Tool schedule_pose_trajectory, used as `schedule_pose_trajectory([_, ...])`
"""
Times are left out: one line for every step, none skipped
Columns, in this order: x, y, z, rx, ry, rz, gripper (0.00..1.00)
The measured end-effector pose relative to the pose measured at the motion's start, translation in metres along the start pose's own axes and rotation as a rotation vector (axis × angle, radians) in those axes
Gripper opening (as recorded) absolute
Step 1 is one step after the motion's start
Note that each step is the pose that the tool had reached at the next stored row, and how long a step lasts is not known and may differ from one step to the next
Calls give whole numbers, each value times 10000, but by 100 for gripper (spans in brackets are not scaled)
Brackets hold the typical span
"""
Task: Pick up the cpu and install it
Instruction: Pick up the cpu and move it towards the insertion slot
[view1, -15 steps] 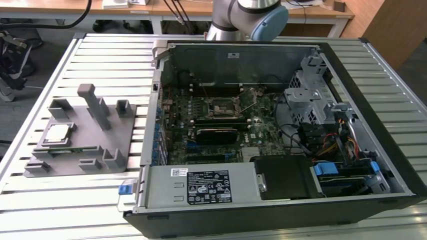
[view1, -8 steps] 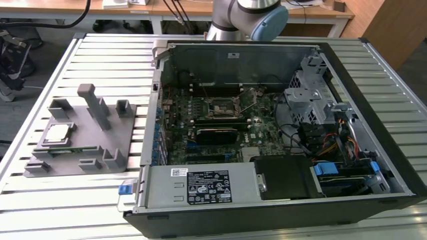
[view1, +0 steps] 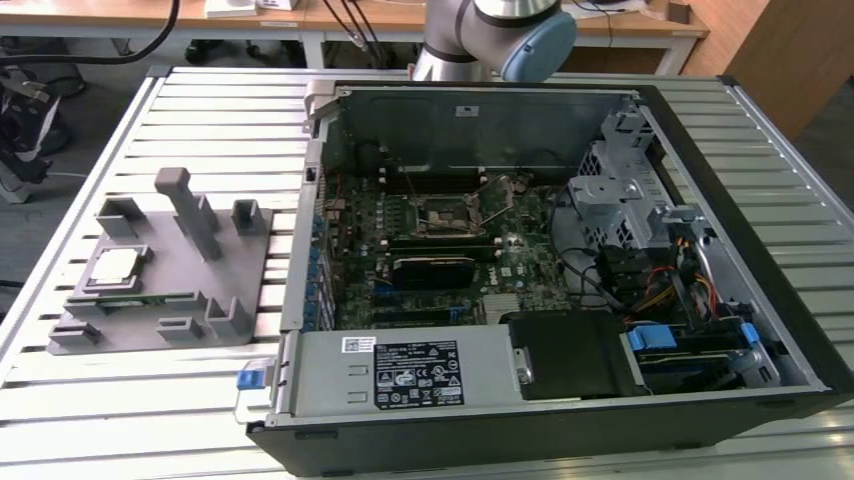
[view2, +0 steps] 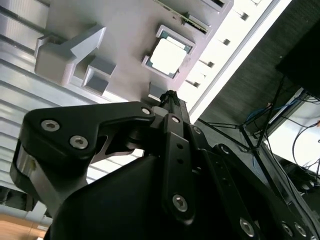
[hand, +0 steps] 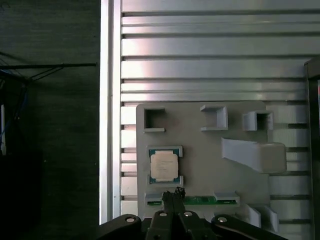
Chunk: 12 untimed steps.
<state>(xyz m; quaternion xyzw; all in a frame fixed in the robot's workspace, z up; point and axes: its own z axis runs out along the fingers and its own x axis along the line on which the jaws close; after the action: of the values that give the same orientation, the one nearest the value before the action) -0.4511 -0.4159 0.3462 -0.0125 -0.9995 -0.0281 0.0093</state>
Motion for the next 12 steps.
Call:
schedule_pose_trajectory([0,-1,6,17,-2,13,11])
schedule_pose_trajectory([1,-1,9,66,9,17,11])
schedule_pose_trajectory([1,-1,13,131,40,21,17])
schedule_pose_trajectory([1,-1,19,205,56,23,17])
schedule_pose_trajectory([0,-2,27,265,72,24,23])
schedule_pose_trajectory([0,-3,37,282,96,25,29])
schedule_pose_trajectory([0,-4,47,288,105,25,29])
schedule_pose_trajectory([0,-4,59,291,105,25,35])
schedule_pose_trajectory([-1,-5,72,291,106,26,41])
schedule_pose_trajectory([-1,-5,85,289,105,25,41])
schedule_pose_trajectory([-1,-6,98,276,106,26,47])
schedule_pose_trajectory([0,-6,112,255,106,27,52])
